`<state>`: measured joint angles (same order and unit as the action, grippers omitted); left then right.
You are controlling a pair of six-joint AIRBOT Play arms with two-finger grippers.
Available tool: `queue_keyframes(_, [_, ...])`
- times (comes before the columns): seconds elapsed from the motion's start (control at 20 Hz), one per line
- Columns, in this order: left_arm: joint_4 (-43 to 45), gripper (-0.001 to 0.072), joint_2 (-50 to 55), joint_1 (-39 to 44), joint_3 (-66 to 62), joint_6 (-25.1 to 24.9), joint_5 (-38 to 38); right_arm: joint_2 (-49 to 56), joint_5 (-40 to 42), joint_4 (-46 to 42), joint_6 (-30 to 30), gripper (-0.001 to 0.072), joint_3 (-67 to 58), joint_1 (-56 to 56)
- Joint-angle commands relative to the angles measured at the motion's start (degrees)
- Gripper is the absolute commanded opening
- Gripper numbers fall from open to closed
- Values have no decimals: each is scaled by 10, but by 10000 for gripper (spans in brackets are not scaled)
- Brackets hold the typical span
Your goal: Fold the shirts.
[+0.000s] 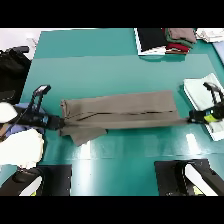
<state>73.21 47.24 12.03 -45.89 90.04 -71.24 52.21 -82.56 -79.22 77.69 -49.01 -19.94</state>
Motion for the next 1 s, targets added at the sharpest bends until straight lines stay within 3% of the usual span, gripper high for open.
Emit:
queue_keyframes(0.0, [27,28,113,-18,-57,-22,77,98,23,16,3,18,-89,34])
queue_keyframes(0.25, [29,28,233,-33,-119,-35,143,236,46,17,35,19,-211,86])
queue_keyframes(0.45, [29,31,257,-33,-136,-35,181,314,46,62,39,25,-282,94])
queue_keyframes(0.5, [28,181,257,-33,-142,-34,185,330,47,69,39,143,-297,94])
queue_keyframes(0.55, [28,405,257,-33,-151,-26,183,341,49,73,39,356,-310,92])
queue_keyframes(0.6, [29,424,257,-33,-163,-17,172,351,49,78,39,476,-321,89])
queue_keyframes(0.65, [29,426,257,-33,-180,-18,156,355,46,78,37,477,-324,82])
queue_keyframes(0.85, [1,424,257,-33,-222,-18,122,353,19,82,-22,477,-287,22])
queue_keyframes(0.9, [-14,331,257,-33,-221,-19,122,353,15,98,-37,478,-266,-3])
queue_keyframes(0.95, [-26,65,257,-33,-220,-20,124,353,22,124,-54,494,-241,-30])
